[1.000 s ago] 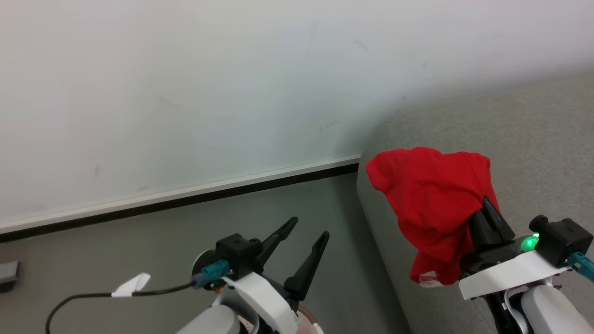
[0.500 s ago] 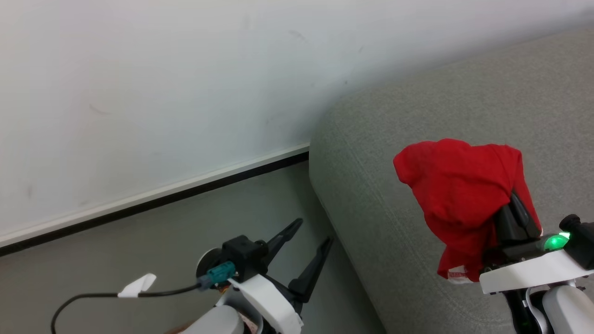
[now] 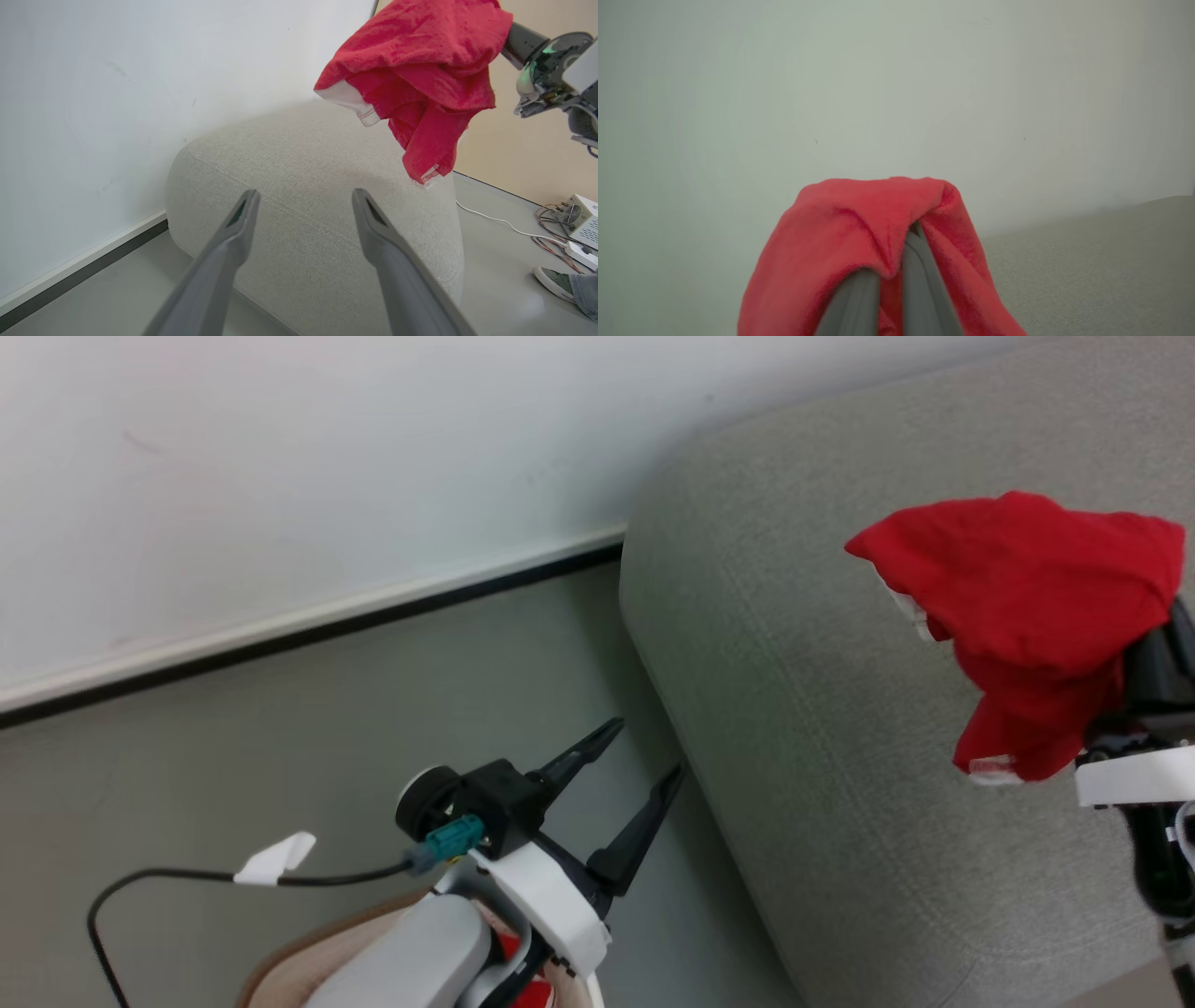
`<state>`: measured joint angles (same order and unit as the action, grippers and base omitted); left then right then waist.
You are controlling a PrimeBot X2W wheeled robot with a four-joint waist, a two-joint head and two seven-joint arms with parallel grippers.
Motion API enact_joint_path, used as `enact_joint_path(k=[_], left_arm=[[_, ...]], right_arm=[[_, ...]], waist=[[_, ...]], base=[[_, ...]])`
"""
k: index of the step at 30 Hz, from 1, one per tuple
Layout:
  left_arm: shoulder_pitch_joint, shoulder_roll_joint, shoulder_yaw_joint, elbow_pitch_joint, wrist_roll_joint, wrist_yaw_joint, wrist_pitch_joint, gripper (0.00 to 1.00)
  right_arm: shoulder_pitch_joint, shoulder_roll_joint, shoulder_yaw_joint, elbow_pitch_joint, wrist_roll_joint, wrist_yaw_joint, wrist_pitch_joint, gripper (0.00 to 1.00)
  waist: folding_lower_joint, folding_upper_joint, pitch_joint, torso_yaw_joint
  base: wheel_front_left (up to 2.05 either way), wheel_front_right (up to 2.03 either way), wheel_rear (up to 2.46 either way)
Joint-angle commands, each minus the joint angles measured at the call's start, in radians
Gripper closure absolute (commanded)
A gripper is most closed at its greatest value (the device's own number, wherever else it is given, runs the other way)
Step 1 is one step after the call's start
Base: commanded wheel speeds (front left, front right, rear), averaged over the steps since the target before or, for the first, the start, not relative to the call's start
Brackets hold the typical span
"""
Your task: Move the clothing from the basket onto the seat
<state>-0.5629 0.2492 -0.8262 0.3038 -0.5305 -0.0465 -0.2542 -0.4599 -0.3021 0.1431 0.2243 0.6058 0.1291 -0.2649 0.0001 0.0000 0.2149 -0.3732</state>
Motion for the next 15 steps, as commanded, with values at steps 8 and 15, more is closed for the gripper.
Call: enact_joint_path(k=[8,15], left_arm=[[-0.098,0.019,-0.007,-0.034,0.043,-0.002,0.034,0.0],[-0.145,0.041,-0.005,-0.055,0.067,0.006,0.052,0.0]], right_arm=[[-0.165,-0.058,-0.09,0.102,0.077,0.003,0.001,1.0],[-0.29,-0.114,-0.161,0.212,0.121,0.003,0.001,1.0]], waist=[[-0.0001,0.0,0.212,0.088],[-0.0001,0.0,0.323,0.14]], base=[[0.0,0.0,0.0],[0.0,0.0,0.0]])
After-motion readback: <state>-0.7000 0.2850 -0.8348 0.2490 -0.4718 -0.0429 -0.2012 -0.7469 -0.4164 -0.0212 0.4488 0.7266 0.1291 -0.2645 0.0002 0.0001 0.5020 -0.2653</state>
